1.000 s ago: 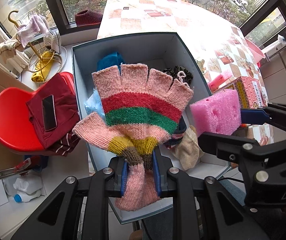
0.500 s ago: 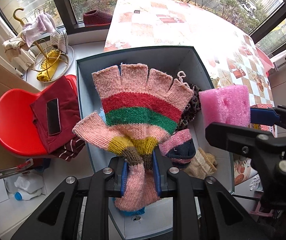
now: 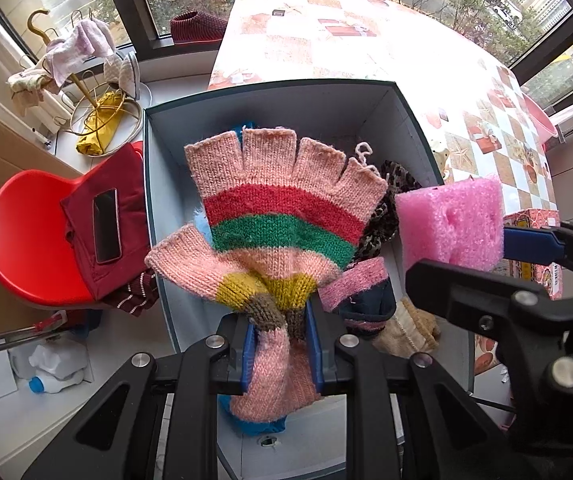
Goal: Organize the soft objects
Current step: 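Lower the striped glove and pink sponge into the white box with both tools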
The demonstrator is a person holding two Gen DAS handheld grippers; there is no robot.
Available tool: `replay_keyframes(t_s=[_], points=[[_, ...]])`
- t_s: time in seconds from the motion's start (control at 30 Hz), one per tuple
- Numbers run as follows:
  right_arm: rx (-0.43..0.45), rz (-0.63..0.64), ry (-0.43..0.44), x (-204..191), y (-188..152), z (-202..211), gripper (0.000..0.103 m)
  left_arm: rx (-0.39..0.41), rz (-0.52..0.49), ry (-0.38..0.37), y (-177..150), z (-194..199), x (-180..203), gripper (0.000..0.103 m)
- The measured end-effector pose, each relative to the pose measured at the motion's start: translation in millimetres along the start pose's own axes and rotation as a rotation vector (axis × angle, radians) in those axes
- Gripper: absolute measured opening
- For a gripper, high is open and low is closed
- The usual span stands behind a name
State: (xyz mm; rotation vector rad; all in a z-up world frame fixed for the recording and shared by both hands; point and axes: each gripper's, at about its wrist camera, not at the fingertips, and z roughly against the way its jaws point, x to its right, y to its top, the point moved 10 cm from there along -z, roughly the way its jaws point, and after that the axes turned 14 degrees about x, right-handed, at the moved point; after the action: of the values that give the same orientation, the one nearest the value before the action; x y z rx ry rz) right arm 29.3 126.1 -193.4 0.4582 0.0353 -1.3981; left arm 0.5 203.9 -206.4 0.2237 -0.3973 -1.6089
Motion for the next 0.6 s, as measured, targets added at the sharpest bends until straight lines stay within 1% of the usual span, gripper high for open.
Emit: replay_keyframes(t_s=[0.6], points=[[-0.013, -0.011, -0.001, 2.8, -3.4, -4.9, 0.072, -0.016, -0.008, -0.003, -5.9, -3.3, 4.3, 0.024]])
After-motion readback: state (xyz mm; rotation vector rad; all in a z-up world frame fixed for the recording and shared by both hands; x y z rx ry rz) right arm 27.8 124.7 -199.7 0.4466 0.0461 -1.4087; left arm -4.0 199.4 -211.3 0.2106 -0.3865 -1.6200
